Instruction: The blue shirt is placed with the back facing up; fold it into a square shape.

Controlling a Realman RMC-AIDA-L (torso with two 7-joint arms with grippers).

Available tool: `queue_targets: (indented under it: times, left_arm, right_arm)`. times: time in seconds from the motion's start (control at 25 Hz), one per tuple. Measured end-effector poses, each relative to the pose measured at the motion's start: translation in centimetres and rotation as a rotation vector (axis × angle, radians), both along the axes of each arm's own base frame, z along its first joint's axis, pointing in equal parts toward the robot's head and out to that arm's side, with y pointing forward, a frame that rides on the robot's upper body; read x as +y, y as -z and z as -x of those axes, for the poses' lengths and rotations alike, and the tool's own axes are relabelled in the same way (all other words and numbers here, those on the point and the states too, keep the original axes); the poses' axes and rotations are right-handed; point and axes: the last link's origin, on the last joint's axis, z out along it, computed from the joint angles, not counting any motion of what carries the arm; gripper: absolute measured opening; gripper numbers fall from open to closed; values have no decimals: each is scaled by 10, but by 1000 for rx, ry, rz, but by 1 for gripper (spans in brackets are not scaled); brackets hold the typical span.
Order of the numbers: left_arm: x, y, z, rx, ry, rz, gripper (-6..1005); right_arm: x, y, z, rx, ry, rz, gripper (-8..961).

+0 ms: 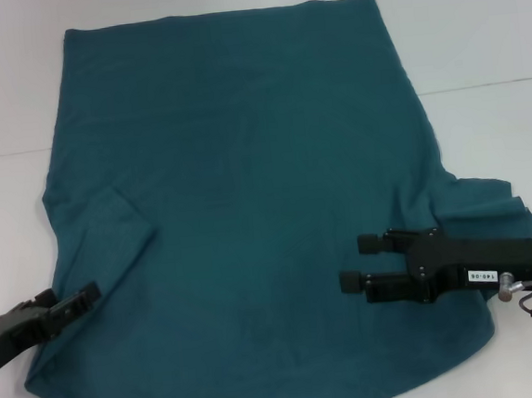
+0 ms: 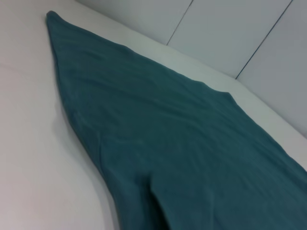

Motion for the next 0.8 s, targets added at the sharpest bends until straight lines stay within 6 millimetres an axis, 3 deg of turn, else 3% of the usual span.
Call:
queue_targets:
  times: [0.28,0.8]
  left_arm:
    - [-2,3,-3,7,21,34,907]
    - [-12,22,-32,7,209,217,906]
  right_arm:
    - [-1,0,0,5,0,3,900]
    - [-1,-1,0,6,-1,2,899]
